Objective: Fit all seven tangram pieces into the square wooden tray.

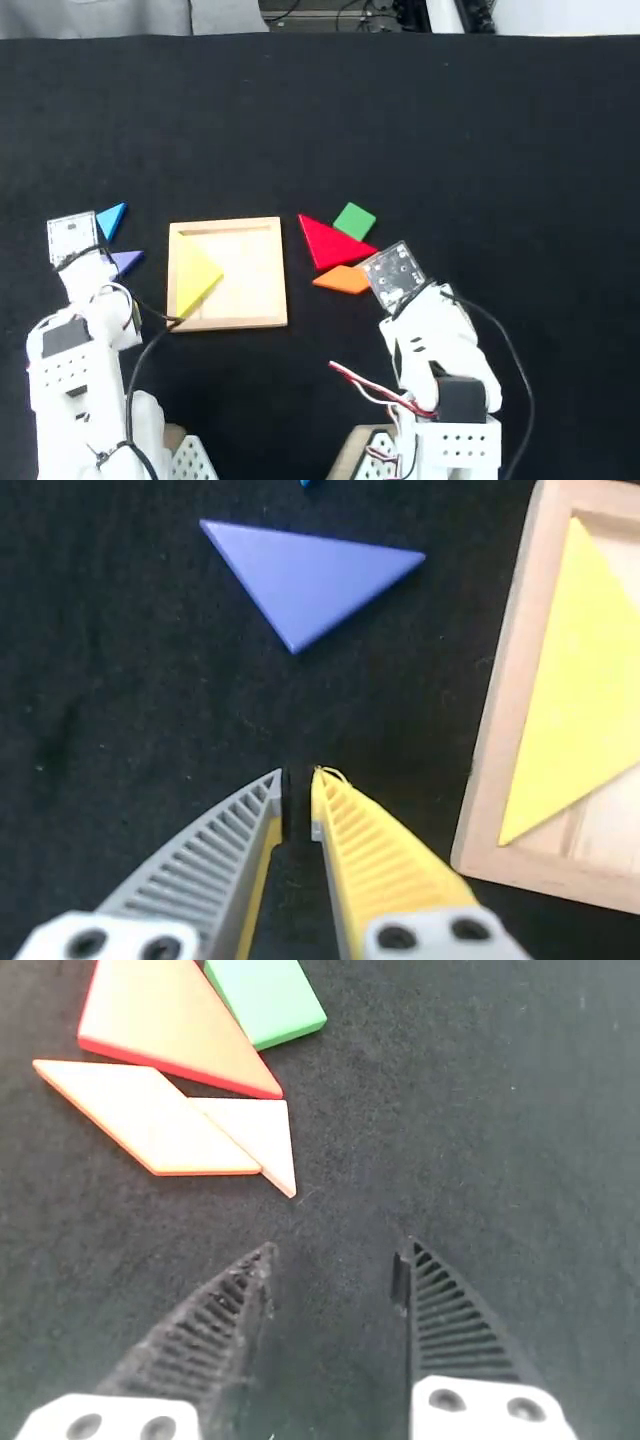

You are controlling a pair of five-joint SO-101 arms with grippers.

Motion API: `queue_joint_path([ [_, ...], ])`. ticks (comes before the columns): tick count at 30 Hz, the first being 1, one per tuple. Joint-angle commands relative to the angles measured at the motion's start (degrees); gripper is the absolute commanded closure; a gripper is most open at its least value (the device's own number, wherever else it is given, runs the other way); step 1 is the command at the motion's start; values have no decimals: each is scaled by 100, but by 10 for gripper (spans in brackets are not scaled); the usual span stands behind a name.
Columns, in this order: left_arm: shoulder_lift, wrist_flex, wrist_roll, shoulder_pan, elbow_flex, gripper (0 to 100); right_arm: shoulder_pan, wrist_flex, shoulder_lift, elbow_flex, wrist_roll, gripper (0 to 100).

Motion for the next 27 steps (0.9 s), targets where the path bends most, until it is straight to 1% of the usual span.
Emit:
queue_joint_path([
  [1,-88,-202,-9,-57,31,938,-53,-9,-462,-620,88,802],
  [8,-97,-193,-9,-4,101,939,-53,26,-321,-1376,88,802],
  [11,-237,-141,0,-4,92,939,-79,26,286,-1798,79,802],
  [12,-378,9,0,-4,92,939,-167,18,593,-1965,70,802],
  [14,-826,281,0,22,145,939,-360,-9,1288,-2308,-97,803],
  [17,-1758,519,0,207,497,939,-853,-18,2422,-2888,-316,804],
  [23,-4114,1187,0,330,1244,939,-1881,18,4171,-3943,-527,802],
  [25,-4870,1503,-18,330,1429,939,-2092,-9,4637,-4057,-510,801],
  [27,-5116,1758,-53,330,1420,934,-2154,-158,5165,-4040,-484,801],
])
